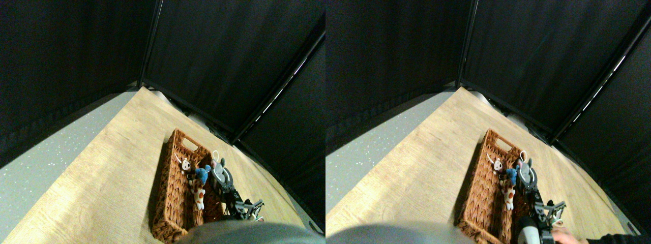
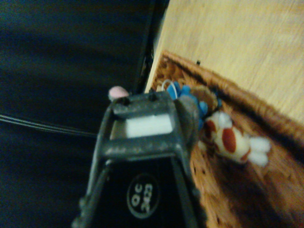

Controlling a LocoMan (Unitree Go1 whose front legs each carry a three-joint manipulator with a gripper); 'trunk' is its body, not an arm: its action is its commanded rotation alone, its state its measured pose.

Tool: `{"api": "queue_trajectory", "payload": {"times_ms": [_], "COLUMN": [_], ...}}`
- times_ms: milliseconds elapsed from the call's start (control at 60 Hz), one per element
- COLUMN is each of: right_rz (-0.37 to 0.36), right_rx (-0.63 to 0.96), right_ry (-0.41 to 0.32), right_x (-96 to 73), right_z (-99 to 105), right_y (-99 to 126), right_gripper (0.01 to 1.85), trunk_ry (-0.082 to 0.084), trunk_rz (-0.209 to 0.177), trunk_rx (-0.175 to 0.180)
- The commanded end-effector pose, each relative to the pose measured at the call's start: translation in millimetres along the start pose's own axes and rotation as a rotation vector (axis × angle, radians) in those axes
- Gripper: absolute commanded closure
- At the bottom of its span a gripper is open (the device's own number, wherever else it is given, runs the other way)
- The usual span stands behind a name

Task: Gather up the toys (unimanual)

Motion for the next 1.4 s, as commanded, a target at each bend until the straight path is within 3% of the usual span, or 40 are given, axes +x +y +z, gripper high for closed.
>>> {"api": "queue_trajectory", "payload": {"times_ms": [17,250,417,817,1067,1400], "right_rz": [0.007,0.014,0.057,0.063,0.061,0.055], "right_rx": [-0.042,-0.09,-0.124,-0.115,-0.129,-0.013], "right_ry": [0.006,-0.023,-0.05,-0.311,-0.425,-0.365], "right_x": [-0.3,2.2,6.6,6.6,-0.2,-6.9], "right_z": [3,11,28,108,130,134], "right_y": [4,-1,-1,-3,-14,-32], "right_gripper": [1.22,0.93,1.09,1.23,1.36,1.43], "trunk_ry": [0.021,0.024,0.026,0.042,0.057,0.077], "trunk_rz": [0.033,0.028,0.011,-0.063,-0.096,-0.125], "trunk_rx": [-0.03,-0.015,0.011,0.094,0.136,0.16]}}
